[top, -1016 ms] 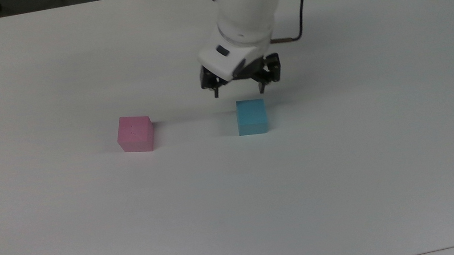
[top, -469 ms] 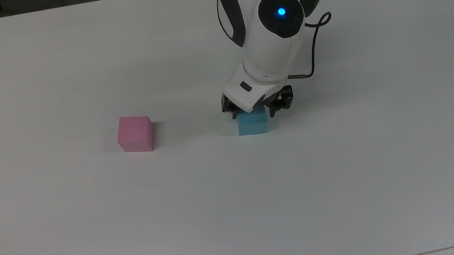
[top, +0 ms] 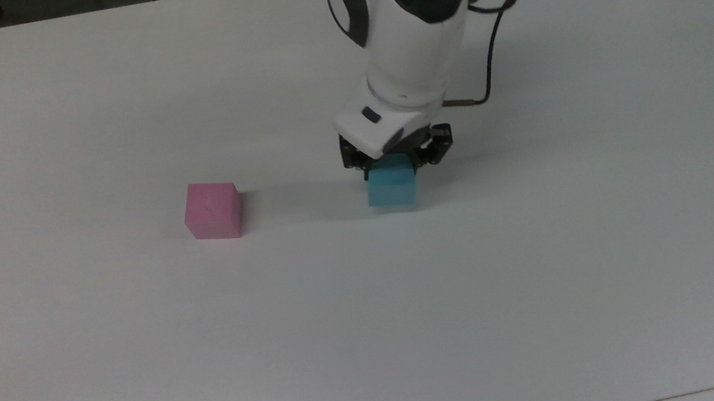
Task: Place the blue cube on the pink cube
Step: 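Carry the held blue cube over the pink cube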
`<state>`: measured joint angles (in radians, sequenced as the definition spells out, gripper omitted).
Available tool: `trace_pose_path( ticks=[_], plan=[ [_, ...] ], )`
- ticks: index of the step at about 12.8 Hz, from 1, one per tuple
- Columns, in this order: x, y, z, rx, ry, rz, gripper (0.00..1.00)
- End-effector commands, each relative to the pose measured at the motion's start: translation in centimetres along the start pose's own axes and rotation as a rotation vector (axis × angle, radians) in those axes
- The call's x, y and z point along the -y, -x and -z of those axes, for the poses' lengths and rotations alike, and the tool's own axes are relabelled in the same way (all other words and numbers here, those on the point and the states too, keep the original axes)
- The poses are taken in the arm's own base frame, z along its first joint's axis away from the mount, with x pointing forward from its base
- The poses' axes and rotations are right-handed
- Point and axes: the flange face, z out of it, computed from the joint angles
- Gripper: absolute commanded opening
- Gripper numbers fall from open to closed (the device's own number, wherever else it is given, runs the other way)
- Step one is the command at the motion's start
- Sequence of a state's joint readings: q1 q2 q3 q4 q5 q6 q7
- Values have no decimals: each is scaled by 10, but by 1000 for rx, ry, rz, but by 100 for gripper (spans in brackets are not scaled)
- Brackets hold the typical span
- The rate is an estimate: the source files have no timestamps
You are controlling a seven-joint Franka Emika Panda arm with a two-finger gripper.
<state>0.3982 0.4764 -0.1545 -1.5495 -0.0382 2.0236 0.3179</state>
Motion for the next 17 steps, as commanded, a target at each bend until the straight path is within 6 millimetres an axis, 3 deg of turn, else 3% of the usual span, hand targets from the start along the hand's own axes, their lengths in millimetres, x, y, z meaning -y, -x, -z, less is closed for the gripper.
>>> trace_pose_path(
  ticks=[1, 3, 6, 7, 9, 12, 15, 16, 17],
  plan=[
    [-91, 4, 49, 41, 16, 34, 10],
    [-153, -1, 55, 48, 3, 23, 11],
    [-218, -5, 51, 44, 16, 7, 12],
    [-233, -6, 37, 62, 18, 4, 12],
    [-246, -9, 29, 36, 25, -7, 13],
    [-250, -11, 6, 41, 35, -15, 13],
    [-257, -13, -4, 37, 26, -35, 15],
    [-255, -11, -9, 48, 25, -33, 18],
    [-254, -10, -11, 52, 25, -31, 27]
  ],
)
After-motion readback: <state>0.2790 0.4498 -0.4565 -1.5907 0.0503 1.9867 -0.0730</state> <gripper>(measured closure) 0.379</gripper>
